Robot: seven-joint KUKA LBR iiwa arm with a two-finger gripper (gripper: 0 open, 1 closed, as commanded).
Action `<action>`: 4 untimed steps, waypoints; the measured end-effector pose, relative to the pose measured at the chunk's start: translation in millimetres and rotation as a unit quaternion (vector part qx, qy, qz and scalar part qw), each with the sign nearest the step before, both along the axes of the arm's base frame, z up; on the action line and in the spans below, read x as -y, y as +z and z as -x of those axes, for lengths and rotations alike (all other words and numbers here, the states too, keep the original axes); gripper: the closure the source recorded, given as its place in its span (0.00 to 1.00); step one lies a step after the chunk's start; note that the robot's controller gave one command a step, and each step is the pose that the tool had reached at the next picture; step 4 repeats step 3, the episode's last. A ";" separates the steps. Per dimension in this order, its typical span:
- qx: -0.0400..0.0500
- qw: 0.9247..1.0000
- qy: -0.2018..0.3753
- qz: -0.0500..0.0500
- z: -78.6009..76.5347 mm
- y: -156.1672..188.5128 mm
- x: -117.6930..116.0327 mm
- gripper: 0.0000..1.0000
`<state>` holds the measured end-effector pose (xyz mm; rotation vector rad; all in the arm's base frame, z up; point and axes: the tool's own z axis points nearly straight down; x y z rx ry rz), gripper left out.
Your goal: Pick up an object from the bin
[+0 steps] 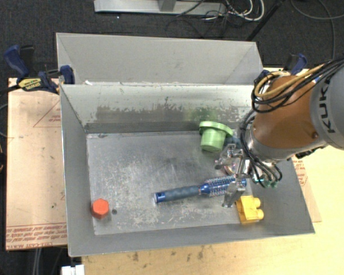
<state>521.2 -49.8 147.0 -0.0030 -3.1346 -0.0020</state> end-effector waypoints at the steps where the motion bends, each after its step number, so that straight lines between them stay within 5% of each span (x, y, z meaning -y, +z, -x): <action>1: 0.002 0.991 -0.134 0.001 -27.2 -59.6 13.2 0.00; 2: 0.003 0.991 -0.133 0.001 -27.9 -58.1 13.0 1.00; 3: 0.008 0.990 -0.142 0.001 -45.0 63.3 14.6 1.00; 4: 0.008 0.990 -0.142 0.001 -45.0 63.3 14.6 1.00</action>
Offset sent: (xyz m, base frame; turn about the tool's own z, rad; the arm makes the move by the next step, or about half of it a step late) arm 0.0278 -0.0137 -0.0574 0.2693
